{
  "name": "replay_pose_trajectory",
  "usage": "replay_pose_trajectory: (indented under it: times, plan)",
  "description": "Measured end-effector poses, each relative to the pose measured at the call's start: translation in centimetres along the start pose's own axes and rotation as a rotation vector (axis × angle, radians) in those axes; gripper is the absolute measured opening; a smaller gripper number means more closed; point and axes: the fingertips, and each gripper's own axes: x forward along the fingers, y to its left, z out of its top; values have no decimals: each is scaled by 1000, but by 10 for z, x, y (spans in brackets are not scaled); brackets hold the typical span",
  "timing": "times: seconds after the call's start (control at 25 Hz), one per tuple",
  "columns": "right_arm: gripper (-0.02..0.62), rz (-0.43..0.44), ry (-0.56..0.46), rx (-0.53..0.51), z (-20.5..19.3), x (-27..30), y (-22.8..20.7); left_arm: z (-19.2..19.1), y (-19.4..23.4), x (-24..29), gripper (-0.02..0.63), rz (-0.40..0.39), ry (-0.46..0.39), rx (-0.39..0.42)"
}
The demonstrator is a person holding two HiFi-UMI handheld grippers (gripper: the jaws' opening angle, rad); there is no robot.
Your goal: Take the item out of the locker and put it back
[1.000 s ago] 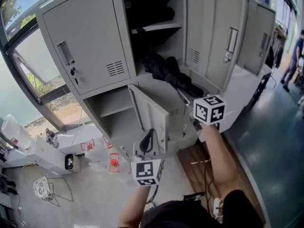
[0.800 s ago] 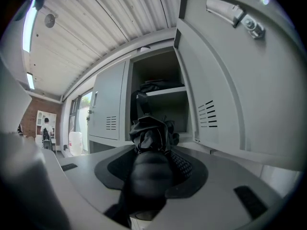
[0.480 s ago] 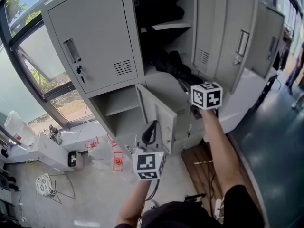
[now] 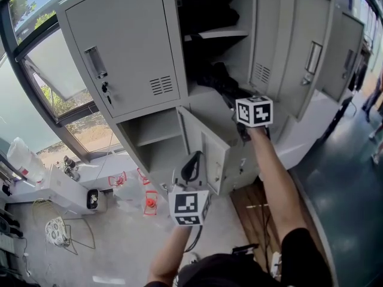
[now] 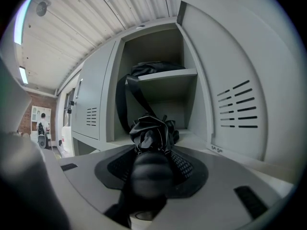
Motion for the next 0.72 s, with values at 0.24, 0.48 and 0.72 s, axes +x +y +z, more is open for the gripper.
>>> replay_pose_trajectory:
  times: [0.24, 0.48, 0.72]
  plan:
    - [175, -12, 17, -43, 10, 20, -1, -4, 8, 2, -8, 7, 7, 19]
    - [175, -25, 48, -63, 14, 41, -5, -8, 10, 6, -8, 9, 15, 13]
    - [175, -42, 58, -57, 16, 57, -8, -10, 12, 6, -8, 12, 19, 11]
